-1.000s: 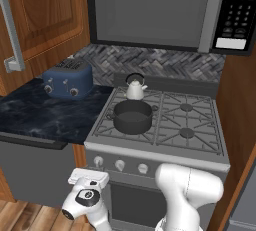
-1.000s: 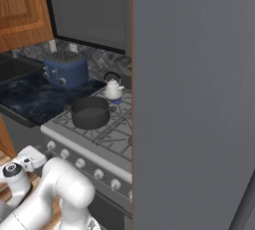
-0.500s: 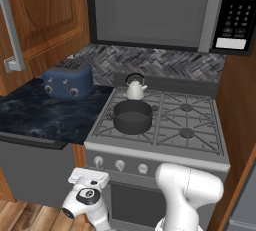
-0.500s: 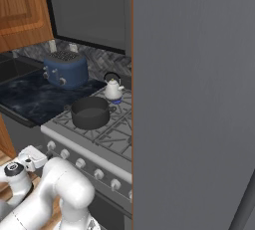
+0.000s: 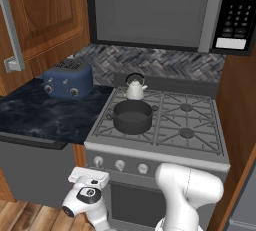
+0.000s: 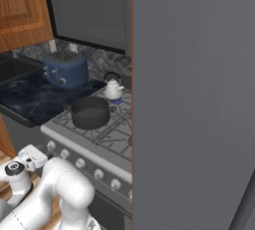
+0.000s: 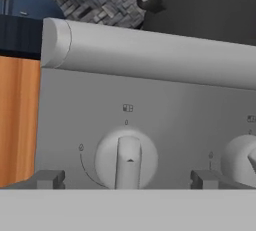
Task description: Pick the kettle from the cabinet and place it on a stove burner. Then pick the pot from the counter and place it on another stove burner. Finally, turn both burners on.
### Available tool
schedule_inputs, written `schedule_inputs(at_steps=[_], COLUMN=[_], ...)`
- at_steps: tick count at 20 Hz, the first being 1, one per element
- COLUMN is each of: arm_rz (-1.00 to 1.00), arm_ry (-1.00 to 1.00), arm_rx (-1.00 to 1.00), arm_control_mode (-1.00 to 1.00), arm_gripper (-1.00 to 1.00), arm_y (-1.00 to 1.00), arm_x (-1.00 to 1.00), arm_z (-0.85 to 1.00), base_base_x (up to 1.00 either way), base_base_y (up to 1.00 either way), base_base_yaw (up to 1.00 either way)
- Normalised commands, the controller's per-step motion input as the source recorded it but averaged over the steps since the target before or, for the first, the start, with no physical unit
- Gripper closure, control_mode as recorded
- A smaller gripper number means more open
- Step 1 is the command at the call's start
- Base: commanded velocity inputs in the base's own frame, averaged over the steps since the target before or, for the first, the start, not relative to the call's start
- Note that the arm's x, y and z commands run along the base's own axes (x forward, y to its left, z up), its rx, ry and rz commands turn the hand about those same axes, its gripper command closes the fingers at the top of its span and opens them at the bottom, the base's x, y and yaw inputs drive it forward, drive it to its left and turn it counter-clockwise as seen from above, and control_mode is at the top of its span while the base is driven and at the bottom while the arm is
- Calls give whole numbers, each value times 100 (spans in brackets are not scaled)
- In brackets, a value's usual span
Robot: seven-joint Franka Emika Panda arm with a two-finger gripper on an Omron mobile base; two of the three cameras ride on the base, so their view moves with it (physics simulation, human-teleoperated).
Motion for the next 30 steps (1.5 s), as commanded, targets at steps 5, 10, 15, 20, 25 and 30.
schedule_inputs(at_steps=[5, 10, 15, 20, 25, 30], arm_rz=[0, 0, 0, 0, 0, 0], arm_ry=[0, 0, 0, 0, 0, 0], arm_rx=[0, 0, 0, 0, 0, 0], arm_control_mode=[-100, -100, -100, -100, -100, -100], arm_gripper=[-100, -100, -100, -100, -100, -100], arm_y=[-1, -2, -2, -4, -5, -3], arm_x=[1, 0, 4, 5, 6, 7], arm_z=[0, 0, 0, 1, 0, 0], base_base_x=[0, 0, 0, 0, 0, 0], base_base_y=[0, 0, 0, 0, 0, 0], base_base_yaw=[0, 0, 0, 0, 0, 0])
